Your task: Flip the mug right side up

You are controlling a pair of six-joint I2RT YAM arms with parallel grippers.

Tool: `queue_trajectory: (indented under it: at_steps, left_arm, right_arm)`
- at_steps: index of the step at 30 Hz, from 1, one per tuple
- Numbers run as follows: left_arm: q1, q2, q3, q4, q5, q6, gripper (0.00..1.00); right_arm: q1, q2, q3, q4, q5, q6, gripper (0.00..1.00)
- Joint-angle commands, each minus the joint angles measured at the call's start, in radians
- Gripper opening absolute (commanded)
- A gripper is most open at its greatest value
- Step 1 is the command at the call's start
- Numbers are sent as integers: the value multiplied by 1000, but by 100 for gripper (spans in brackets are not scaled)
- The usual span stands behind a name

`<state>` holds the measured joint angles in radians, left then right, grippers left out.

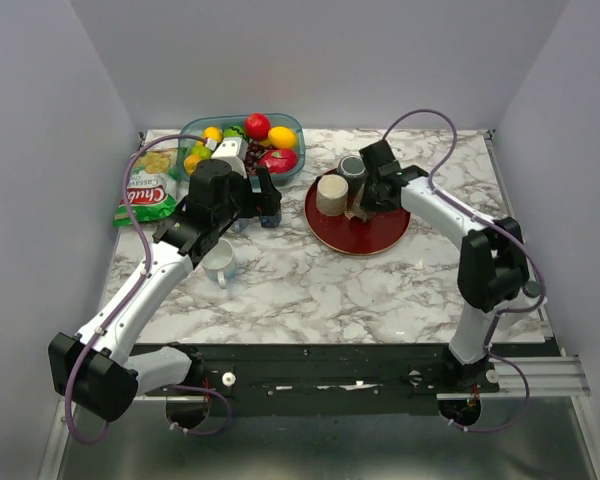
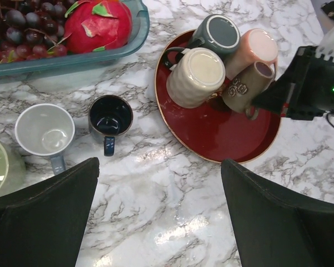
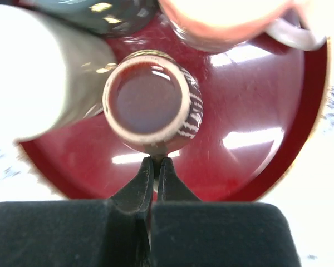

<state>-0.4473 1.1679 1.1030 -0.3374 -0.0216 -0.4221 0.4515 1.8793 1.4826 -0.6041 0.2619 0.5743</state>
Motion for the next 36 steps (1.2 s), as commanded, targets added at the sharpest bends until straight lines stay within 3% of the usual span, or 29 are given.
queue_trajectory:
  at_steps: [1, 5, 11, 19, 27, 36]
  left_arm:
    - [-2, 4, 24, 41, 69, -4, 99]
    - [-1, 27, 80, 41, 98, 14, 99]
    - [-1, 65, 161, 112, 284, -30, 99]
    - [1, 95, 167, 255, 480, -178, 99]
    - [1, 88, 161, 313, 448, -257, 99]
    - [1, 85, 101, 557, 445, -426, 99]
  right_arm:
    - [-4, -183, -15, 21, -73, -4, 0]
    - [-2, -310, 13, 35, -176, -8, 1]
    - [-4, -371, 88, 141, -421, 61, 1]
    - [-4, -352, 65, 495, -818, 399, 1]
    - [-4, -321, 58, 710, -900, 558, 1]
    - [-4, -322, 45, 776, -898, 614, 1]
